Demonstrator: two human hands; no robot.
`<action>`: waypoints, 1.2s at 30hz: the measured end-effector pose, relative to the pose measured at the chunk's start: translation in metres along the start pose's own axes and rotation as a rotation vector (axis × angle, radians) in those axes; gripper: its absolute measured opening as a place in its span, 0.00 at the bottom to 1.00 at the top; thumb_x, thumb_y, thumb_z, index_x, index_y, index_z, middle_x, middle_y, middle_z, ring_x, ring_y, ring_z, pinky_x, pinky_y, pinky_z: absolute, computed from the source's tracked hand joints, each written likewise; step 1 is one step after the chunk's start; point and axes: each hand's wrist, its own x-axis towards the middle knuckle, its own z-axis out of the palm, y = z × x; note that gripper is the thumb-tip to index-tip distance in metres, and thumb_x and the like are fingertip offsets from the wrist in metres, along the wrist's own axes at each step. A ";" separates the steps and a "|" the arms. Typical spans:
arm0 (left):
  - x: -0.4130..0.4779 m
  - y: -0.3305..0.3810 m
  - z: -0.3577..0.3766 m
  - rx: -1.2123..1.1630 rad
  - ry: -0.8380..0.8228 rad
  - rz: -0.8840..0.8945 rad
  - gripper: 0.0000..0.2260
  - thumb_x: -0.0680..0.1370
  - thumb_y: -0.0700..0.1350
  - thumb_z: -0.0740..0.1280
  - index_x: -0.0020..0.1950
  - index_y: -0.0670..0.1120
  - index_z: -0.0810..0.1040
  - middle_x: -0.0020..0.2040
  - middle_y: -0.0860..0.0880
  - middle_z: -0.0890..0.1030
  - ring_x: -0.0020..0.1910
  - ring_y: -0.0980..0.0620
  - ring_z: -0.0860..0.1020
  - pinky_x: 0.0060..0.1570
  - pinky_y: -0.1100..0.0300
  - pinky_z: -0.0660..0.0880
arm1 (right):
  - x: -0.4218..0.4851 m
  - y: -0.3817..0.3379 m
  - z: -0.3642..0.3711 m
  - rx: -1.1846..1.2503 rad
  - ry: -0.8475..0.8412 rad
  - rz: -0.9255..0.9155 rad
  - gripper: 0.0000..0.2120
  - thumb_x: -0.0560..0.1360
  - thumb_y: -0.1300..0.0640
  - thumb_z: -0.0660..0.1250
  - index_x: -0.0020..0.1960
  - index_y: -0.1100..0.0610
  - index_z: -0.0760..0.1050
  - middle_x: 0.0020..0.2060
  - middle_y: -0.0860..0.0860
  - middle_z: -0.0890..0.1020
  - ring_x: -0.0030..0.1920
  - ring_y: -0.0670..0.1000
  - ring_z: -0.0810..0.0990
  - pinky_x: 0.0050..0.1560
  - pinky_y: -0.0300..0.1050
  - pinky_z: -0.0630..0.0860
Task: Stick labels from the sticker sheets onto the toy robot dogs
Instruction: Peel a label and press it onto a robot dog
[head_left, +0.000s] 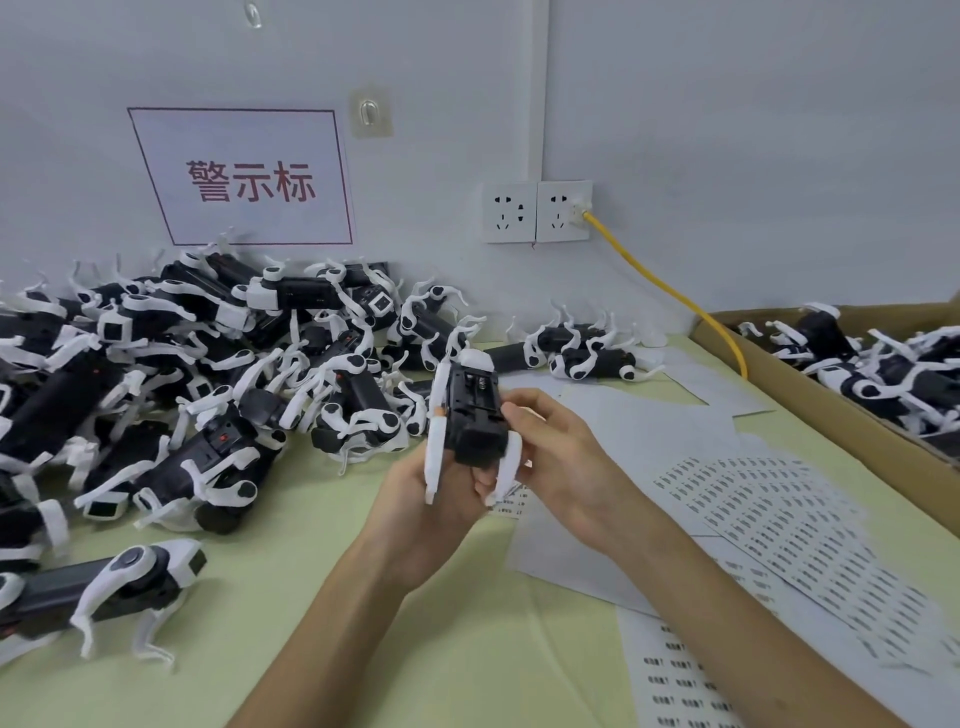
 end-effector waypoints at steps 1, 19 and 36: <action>0.000 0.000 -0.001 0.011 0.001 -0.005 0.11 0.78 0.43 0.58 0.41 0.44 0.78 0.35 0.47 0.74 0.38 0.50 0.72 0.46 0.55 0.70 | 0.000 0.000 0.000 -0.006 0.001 -0.001 0.15 0.74 0.54 0.71 0.58 0.59 0.75 0.40 0.64 0.80 0.36 0.61 0.79 0.47 0.58 0.69; 0.011 -0.014 0.004 0.536 0.385 0.218 0.11 0.76 0.55 0.72 0.35 0.52 0.84 0.30 0.56 0.78 0.30 0.58 0.71 0.34 0.68 0.70 | 0.006 0.001 -0.007 0.066 -0.022 0.246 0.17 0.80 0.47 0.64 0.57 0.56 0.86 0.50 0.53 0.85 0.49 0.51 0.84 0.53 0.46 0.79; 0.008 -0.007 -0.016 0.752 0.684 0.444 0.18 0.84 0.49 0.67 0.35 0.43 0.81 0.33 0.44 0.80 0.34 0.51 0.73 0.40 0.51 0.70 | -0.009 -0.076 -0.109 0.955 0.472 -0.470 0.34 0.77 0.43 0.69 0.76 0.60 0.65 0.70 0.61 0.72 0.68 0.62 0.76 0.63 0.60 0.77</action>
